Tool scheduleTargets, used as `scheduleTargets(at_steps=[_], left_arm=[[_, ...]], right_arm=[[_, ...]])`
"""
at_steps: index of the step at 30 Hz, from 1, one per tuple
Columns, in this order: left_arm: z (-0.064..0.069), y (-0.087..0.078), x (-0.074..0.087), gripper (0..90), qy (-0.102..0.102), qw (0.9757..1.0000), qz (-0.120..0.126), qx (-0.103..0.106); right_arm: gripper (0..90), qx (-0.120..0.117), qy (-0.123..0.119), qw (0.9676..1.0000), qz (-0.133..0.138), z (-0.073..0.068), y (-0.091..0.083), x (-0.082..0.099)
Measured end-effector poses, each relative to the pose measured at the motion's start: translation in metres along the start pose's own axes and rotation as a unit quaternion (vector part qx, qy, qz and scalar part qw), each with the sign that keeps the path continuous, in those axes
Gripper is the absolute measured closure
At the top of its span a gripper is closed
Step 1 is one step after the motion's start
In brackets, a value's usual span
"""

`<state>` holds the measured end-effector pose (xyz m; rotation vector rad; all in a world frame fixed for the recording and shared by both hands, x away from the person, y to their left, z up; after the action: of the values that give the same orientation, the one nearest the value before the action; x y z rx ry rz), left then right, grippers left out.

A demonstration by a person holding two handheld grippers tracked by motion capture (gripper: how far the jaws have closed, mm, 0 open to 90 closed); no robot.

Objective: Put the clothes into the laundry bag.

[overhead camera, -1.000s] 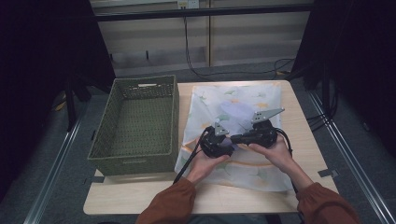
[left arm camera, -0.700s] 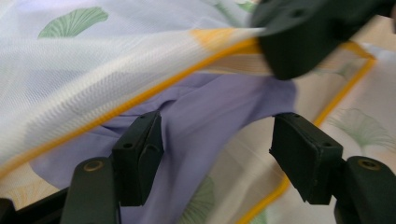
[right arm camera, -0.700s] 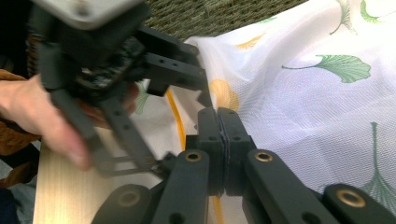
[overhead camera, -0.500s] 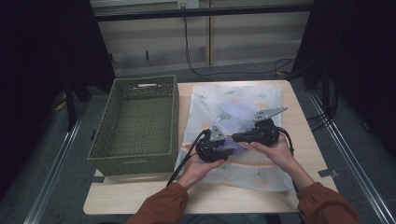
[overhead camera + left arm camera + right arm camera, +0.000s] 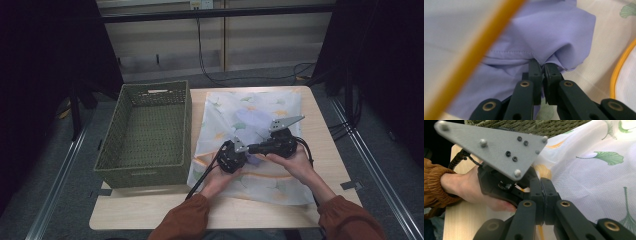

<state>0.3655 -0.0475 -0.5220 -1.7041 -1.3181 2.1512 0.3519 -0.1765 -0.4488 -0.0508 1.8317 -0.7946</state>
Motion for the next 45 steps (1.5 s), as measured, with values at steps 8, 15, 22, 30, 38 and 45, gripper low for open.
scheduleTargets(at_steps=[8, 15, 22, 30, 38, 45], left_arm=[[-0.005, -0.001, -0.018, 86.6, -0.023, 0.9987, 0.039, -0.024], [-0.016, 0.004, -0.015, 86.5, -0.039, 0.9974, 0.036, -0.050], [-0.020, 0.017, -0.002, 80.3, -0.048, 0.9975, 0.012, -0.050], [-0.010, 0.003, -0.004, 54.8, -0.040, 0.9989, -0.007, -0.024], [-0.012, -0.023, -0.002, 51.9, -0.022, 0.9995, 0.004, 0.020], [-0.011, -0.043, 0.000, 59.7, -0.014, 0.9994, 0.013, 0.028]], right_arm=[[89.8, -0.005, -0.005, 1.0000, -0.007, -0.006, 0.000, 0.000], [89.8, 0.002, 0.001, 1.0000, -0.008, -0.003, -0.011, 0.008], [89.8, 0.006, 0.004, 0.9999, -0.010, -0.001, -0.012, 0.011], [89.8, 0.010, 0.006, 0.9999, -0.007, 0.000, -0.013, 0.012], [89.8, 0.011, 0.016, 0.9998, 0.001, 0.008, -0.013, 0.014], [89.8, 0.016, 0.017, 0.9997, 0.007, 0.010, -0.015, 0.013]])
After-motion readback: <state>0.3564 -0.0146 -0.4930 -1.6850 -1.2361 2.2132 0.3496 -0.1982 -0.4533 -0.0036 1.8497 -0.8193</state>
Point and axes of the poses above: each handheld gripper's, and its own axes: y roughly forward along the jaws, x roughly out of its underside, z roughly to its right, the point moved 4 cm from there along y, roughly forward along the jaws, and after that the axes turned 2 degrees about -y, right-handed, at the moved point
